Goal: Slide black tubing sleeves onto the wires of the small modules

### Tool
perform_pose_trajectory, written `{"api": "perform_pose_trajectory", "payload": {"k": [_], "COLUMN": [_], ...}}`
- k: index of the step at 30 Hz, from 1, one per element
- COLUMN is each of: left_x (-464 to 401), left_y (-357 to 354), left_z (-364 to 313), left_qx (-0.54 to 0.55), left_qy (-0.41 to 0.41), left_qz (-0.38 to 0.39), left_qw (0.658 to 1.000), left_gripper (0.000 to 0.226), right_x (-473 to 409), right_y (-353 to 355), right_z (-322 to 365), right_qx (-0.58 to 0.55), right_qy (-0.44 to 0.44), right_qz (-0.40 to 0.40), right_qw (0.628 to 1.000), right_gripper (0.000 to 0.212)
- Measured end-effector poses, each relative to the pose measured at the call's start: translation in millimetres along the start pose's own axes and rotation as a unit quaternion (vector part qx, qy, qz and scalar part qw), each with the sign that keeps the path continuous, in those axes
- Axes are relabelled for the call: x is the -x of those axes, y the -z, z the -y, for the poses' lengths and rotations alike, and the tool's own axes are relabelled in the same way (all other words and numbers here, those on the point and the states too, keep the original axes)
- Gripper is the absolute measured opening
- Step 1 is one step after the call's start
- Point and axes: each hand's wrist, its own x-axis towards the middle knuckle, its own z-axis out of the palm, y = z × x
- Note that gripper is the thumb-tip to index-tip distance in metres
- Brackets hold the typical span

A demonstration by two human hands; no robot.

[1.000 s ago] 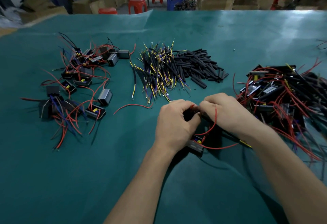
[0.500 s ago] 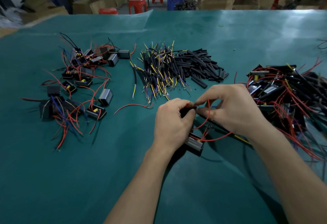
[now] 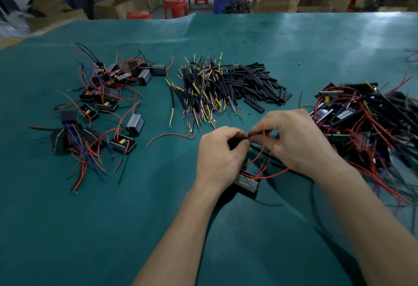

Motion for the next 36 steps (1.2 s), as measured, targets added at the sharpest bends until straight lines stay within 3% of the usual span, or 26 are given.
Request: {"api": "perform_pose_trajectory", "payload": {"k": [5, 11, 15, 18, 21, 27, 30, 36], "left_x": [0, 0, -1, 0, 0, -1, -3, -5], "left_y": [0, -1, 0, 0, 1, 0, 0, -1], "left_z": [-1, -1, 0, -2, -2, -3, -2, 0], "left_qx": [0.001, 0.024, 0.06, 0.075, 0.087, 0.112, 0.11, 0.11], "left_qy": [0.0, 0.014, 0.017, 0.012, 0.013, 0.033, 0.046, 0.075], "left_qz": [0.002, 0.02, 0.016, 0.023, 0.019, 0.014, 0.008, -0.027], "left_qw": [1.0, 0.999, 0.998, 0.997, 0.996, 0.993, 0.993, 0.991], "left_gripper": [0.003, 0.004, 0.008, 0.01, 0.013, 0.007, 0.011, 0.016], "right_x": [0, -2, -5, -4, -1, -2, -2, -4], "right_y": [-2, -5, -10, -12, -15, -15, -16, -18], "right_z": [3, 0, -4, -3, 1, 0, 0, 3], "right_qx": [0.037, 0.02, -0.147, -0.252, -0.329, -0.414, -0.417, -0.312], "right_qy": [-0.007, -0.089, -0.174, -0.214, -0.23, -0.253, -0.255, -0.207], "right_qz": [0.026, 0.065, 0.006, 0.028, 0.045, 0.057, 0.028, -0.034], "right_qw": [0.999, 0.994, 0.974, 0.943, 0.915, 0.872, 0.872, 0.927], "right_gripper": [0.004, 0.013, 0.018, 0.018, 0.024, 0.016, 0.019, 0.02]}}
